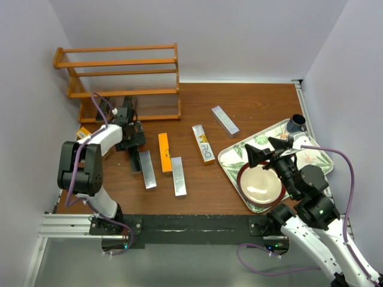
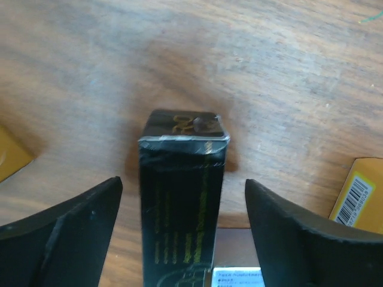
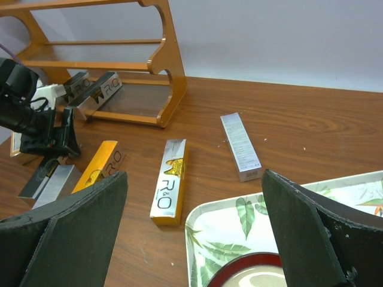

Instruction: Place and organize the toothpastes onto the shelf

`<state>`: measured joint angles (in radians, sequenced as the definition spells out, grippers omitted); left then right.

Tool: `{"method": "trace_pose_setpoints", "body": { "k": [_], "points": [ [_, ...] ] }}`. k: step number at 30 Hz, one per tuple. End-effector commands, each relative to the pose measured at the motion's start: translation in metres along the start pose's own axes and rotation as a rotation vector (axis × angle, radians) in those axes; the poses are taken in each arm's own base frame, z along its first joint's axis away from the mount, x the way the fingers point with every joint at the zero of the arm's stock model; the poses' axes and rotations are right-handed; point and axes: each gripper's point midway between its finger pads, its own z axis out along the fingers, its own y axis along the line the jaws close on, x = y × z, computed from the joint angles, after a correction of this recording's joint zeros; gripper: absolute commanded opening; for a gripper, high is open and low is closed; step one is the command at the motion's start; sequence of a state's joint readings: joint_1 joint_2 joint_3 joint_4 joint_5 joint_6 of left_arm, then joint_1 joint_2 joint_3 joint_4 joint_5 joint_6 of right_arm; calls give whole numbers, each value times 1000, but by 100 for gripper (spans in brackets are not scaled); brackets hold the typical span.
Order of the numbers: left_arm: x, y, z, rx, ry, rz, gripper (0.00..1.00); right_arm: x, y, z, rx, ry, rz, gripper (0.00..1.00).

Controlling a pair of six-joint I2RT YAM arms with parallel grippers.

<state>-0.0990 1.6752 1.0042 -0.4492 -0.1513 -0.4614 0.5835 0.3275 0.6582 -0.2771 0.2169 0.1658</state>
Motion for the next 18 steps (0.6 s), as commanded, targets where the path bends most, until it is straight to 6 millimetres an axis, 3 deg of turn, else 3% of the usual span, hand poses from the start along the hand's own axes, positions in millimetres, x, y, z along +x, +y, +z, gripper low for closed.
{"method": "trace_pose_setpoints", "body": {
  "k": [1,10,18],
  "points": [
    [-14,8,-34,-42,-105,-35,92,-14,5,1,-18,-30,15,99],
    [40,33,-81,-70,-135,-68,95,-13,8,3,-29,-24,14,99],
    [93,26,-88,8,-58,-73,94,-11,9,6,-35,-14,9,99]
  ]
}}
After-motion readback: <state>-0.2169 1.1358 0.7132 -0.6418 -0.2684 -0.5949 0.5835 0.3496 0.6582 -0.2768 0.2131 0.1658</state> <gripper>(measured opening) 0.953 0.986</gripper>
